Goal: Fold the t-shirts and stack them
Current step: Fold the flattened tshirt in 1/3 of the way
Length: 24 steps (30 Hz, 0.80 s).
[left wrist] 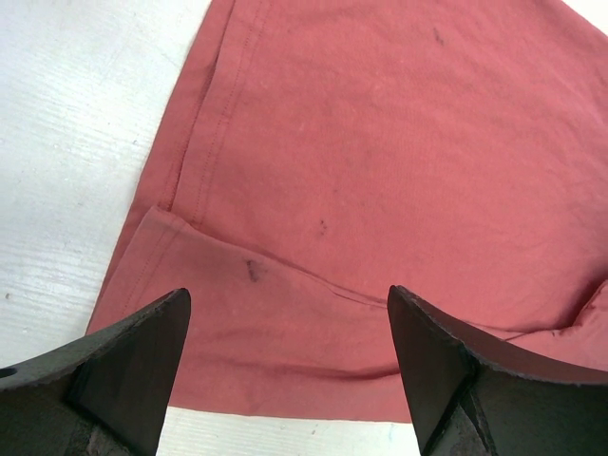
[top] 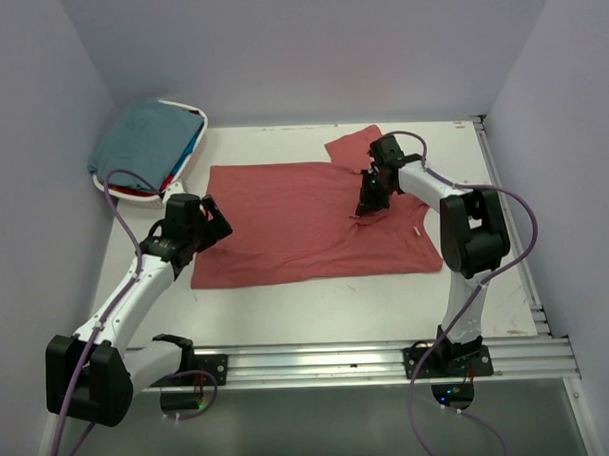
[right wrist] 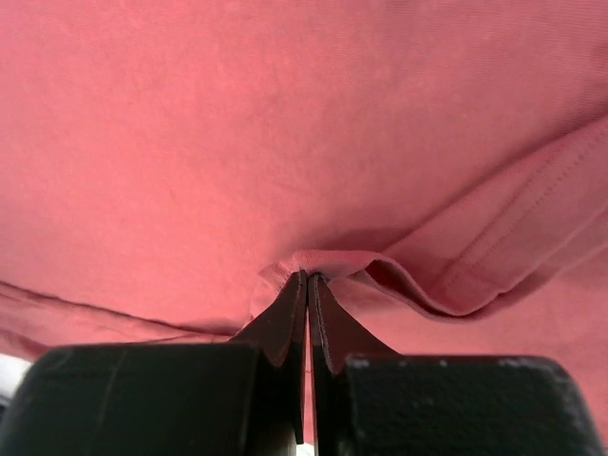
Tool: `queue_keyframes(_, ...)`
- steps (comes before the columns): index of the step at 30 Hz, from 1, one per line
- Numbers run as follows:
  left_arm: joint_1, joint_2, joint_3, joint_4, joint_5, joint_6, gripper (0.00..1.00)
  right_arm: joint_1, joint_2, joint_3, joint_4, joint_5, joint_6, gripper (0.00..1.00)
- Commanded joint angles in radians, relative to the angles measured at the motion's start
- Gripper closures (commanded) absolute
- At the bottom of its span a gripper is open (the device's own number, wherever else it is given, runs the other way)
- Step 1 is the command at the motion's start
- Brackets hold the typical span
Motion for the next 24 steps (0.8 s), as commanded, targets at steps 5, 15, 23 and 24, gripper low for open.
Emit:
queue_keyframes(5,0.001,-0.034,-0.002,0.023,-0.026,0.023,0.12,0.005,-0.013,0.050,0.042,-0.110,-0.051,1.00)
queue_keyframes(15,-0.001,-0.019,-0.009,0.037,-0.012,0.018,0.13,0.004,0.013,0.058,0.060,-0.213,-0.125,1.00)
queue_keyframes(23,-0.001,-0.020,-0.009,0.035,-0.012,0.018,0.12,0.005,0.094,0.117,0.046,-0.279,-0.163,0.90)
queue_keyframes(24,-0.001,-0.019,-0.009,0.035,-0.012,0.018,0.12,0.005,0.099,0.120,0.043,-0.286,-0.168,0.77)
